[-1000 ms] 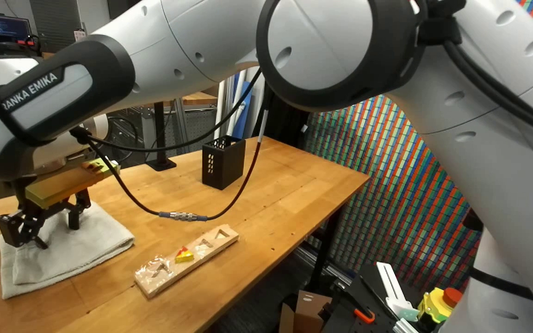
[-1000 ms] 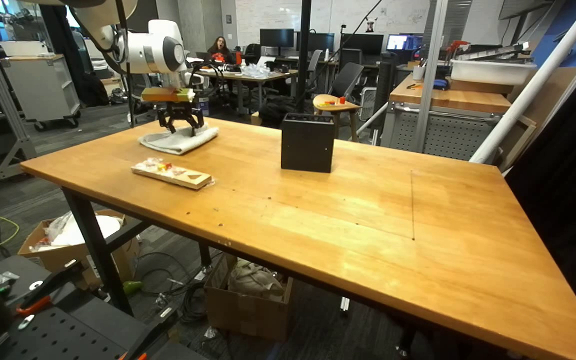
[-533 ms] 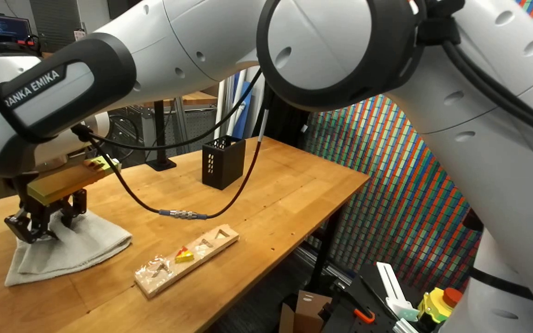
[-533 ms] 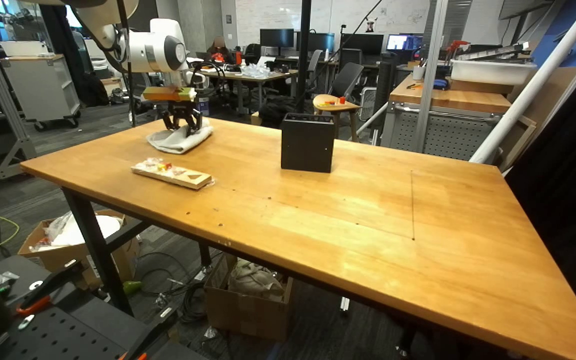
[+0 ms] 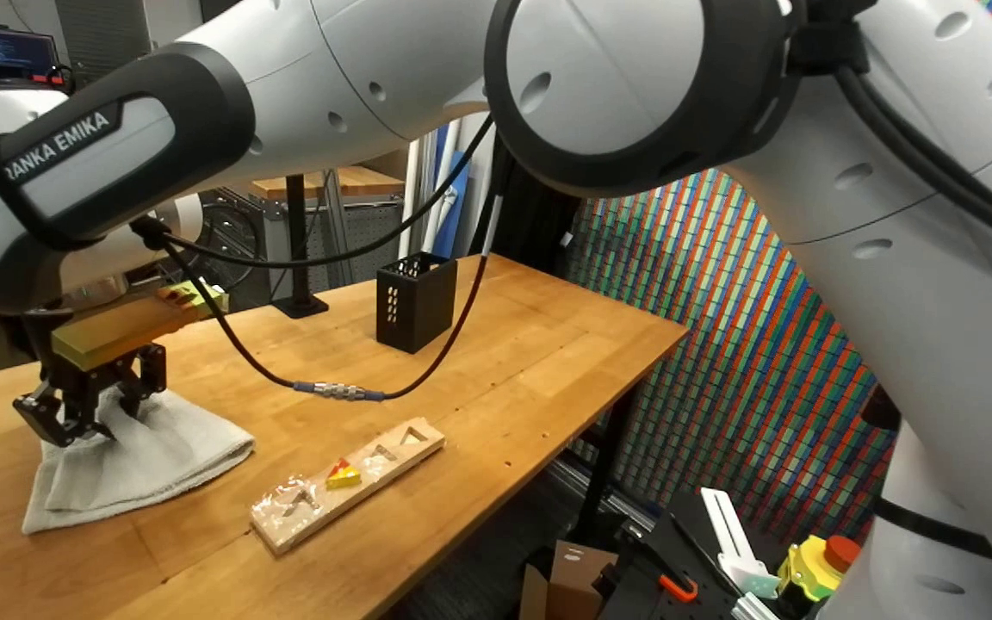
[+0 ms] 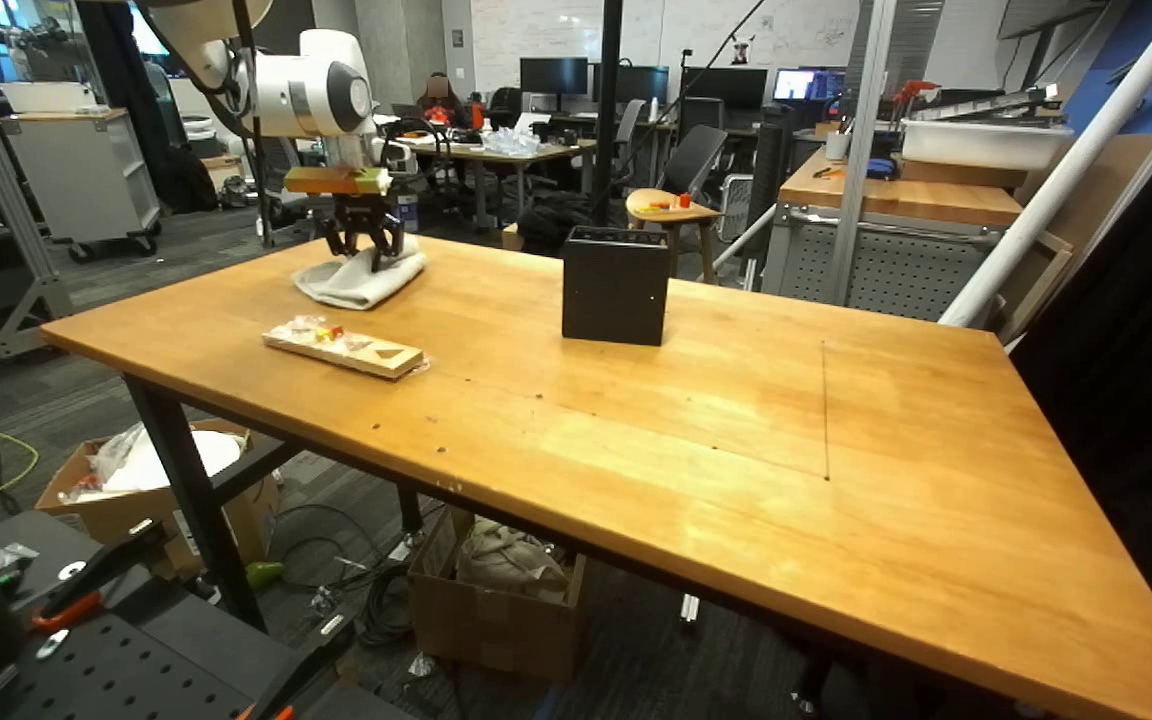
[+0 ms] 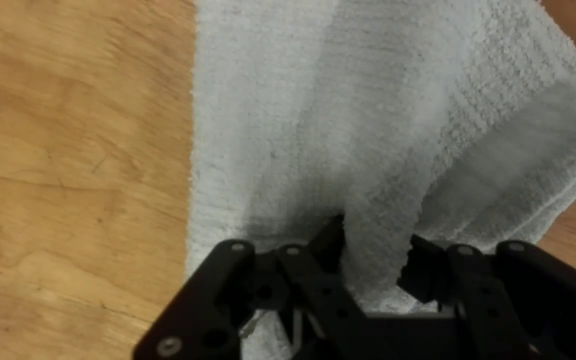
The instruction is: Pick up the cloth from the table and put it in the box
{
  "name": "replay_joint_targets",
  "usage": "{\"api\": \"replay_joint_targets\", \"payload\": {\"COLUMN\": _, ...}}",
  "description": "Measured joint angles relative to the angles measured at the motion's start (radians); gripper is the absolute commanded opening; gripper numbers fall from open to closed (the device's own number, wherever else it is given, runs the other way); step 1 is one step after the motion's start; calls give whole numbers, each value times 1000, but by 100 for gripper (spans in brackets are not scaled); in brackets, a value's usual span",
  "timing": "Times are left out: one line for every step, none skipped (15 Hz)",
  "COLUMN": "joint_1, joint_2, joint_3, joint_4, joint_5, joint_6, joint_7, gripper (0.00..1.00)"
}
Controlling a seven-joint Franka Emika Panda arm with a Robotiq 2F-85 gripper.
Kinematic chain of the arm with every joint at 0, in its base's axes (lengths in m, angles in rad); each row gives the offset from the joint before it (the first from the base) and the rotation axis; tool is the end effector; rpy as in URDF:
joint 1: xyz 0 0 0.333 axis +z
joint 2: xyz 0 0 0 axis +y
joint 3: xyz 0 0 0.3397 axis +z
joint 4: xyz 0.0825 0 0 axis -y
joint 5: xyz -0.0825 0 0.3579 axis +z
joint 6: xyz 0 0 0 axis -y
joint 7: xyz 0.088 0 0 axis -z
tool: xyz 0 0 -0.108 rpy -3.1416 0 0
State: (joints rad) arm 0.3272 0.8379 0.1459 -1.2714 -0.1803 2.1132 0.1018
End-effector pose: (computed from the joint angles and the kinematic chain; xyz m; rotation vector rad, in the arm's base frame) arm 0.6811 0.3051 0.2826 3.0335 0.6387 0.0400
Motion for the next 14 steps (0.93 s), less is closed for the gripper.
{"api": "replay_joint_targets", "payload": {"joint_1": 0, "joint_2": -10, "joint_3": -1, "joint_4": 0, "joint_5": 0, "joint_6": -18, "joint_7": 0, "gripper": 4}}
{"api": "replay_joint_targets", "payload": {"joint_1": 0, "joint_2": -23, "joint_3": -3, "joint_4": 0, "joint_5": 0, "joint_6": -39, "joint_7": -1, "gripper": 4}}
{"api": "replay_joint_targets", "payload": {"joint_1": 0, "joint_2": -37, "joint_3": -5, "joint_4": -1, "joint_5": 0, "joint_6": -60, "joint_7": -1, "gripper": 4}}
{"api": "replay_joint_targets", "payload": {"joint_1": -1, "joint_2": -54, "joint_3": -8, "joint_4": -1, "joint_5": 0, "joint_6": -81, "joint_7": -2, "gripper": 4}}
{"api": "replay_joint_targets", "payload": {"joint_1": -1, "joint_2": -72, "joint_3": -11, "joint_4": -2, "joint_5": 0, "joint_6": -101, "joint_7": -3, "gripper": 4}}
{"api": "replay_joint_targets", "payload": {"joint_1": -2, "joint_2": -92, "joint_3": -15, "joint_4": -3, "joint_5": 0, "joint_6": -121, "joint_7": -4, "gripper": 4}}
{"api": "replay_joint_targets", "payload": {"joint_1": -4, "joint_2": -112, "joint_3": -20, "joint_4": -5, "joint_5": 0, "joint_6": -139, "joint_7": -5, "gripper": 4}}
{"api": "replay_joint_targets", "payload": {"joint_1": -8, "joint_2": -132, "joint_3": -23, "joint_4": -8, "joint_5": 0, "joint_6": -155, "joint_7": -7, "gripper": 4}}
{"api": "replay_joint_targets", "payload": {"joint_1": -15, "joint_2": -151, "joint_3": -26, "joint_4": -12, "joint_5": 0, "joint_6": -171, "joint_7": -13, "gripper": 4}}
{"api": "replay_joint_targets", "payload": {"joint_1": -24, "joint_2": -171, "joint_3": -29, "joint_4": -18, "joint_5": 0, "joint_6": -186, "joint_7": -22, "gripper": 4}}
{"api": "replay_joint_targets", "payload": {"joint_1": -36, "joint_2": -191, "joint_3": -31, "joint_4": -26, "joint_5": 0, "joint_6": -200, "joint_7": -35, "gripper": 4}}
{"api": "replay_joint_targets", "payload": {"joint_1": -50, "joint_2": -212, "joint_3": -34, "joint_4": -36, "joint_5": 0, "joint_6": -211, "joint_7": -50, "gripper": 4}}
{"api": "replay_joint_targets", "payload": {"joint_1": -66, "joint_2": -233, "joint_3": -37, "joint_4": -48, "joint_5": 0, "joint_6": -220, "joint_7": -67, "gripper": 4}}
{"api": "replay_joint_targets", "payload": {"joint_1": -84, "joint_2": -256, "joint_3": -40, "joint_4": -61, "joint_5": 0, "joint_6": -229, "joint_7": -89, "gripper": 4}}
